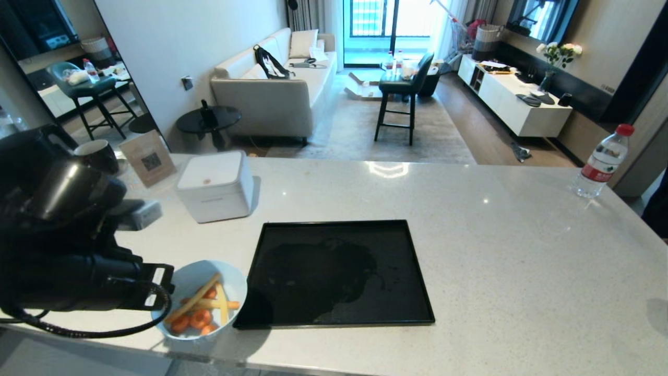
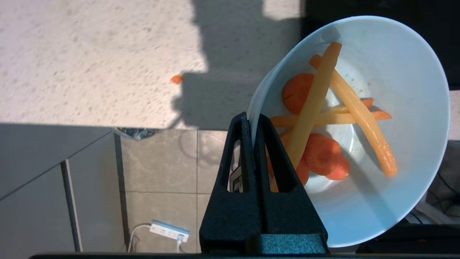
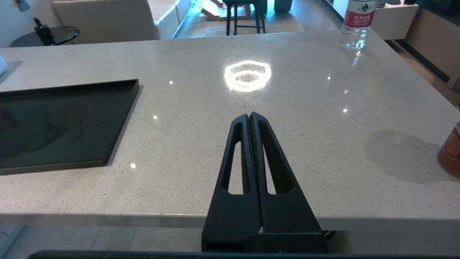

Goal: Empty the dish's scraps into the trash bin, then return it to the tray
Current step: Move the bowl over the trash can

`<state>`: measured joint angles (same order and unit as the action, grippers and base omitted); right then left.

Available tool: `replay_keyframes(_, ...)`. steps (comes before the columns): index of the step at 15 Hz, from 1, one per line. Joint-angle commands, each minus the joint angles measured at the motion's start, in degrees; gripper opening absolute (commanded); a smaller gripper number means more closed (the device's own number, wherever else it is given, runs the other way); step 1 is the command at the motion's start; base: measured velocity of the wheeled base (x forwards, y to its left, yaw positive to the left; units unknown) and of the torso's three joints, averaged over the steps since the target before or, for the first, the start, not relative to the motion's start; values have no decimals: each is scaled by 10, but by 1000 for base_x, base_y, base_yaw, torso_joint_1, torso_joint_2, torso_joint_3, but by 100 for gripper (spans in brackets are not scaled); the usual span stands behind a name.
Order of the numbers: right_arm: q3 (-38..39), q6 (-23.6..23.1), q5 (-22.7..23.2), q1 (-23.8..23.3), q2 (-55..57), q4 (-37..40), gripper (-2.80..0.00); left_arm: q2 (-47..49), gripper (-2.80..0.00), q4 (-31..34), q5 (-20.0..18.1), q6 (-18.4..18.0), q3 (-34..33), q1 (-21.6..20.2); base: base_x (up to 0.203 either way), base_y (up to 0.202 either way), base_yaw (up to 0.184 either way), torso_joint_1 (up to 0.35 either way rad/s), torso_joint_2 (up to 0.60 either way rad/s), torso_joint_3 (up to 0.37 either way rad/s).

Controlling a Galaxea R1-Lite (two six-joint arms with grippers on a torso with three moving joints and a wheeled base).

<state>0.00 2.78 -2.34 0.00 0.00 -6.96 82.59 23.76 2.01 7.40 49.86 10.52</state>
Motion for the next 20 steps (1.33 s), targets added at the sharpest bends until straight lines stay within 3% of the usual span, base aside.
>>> replay_keyframes(1, 0, 0, 0, 0, 0, -1, -280, -37, -280, 1, 0, 1, -21, -32, 0, 0, 0, 0, 0, 0)
replay_keyframes(8, 0, 0, 0, 0, 0, -1, -280, -148, -280, 3, 1, 1, -104, -128, 0, 0, 0, 0, 0, 0)
replay_keyframes(14, 0, 0, 0, 0, 0, -1, -280, -198, -280, 43, -1, 1, -126, -167, 0, 0, 0, 0, 0, 0)
replay_keyframes(20, 0, 0, 0, 0, 0, -1, -280, -216, -280, 62, -54, 1, -125, -197, 0, 0, 0, 0, 0, 0)
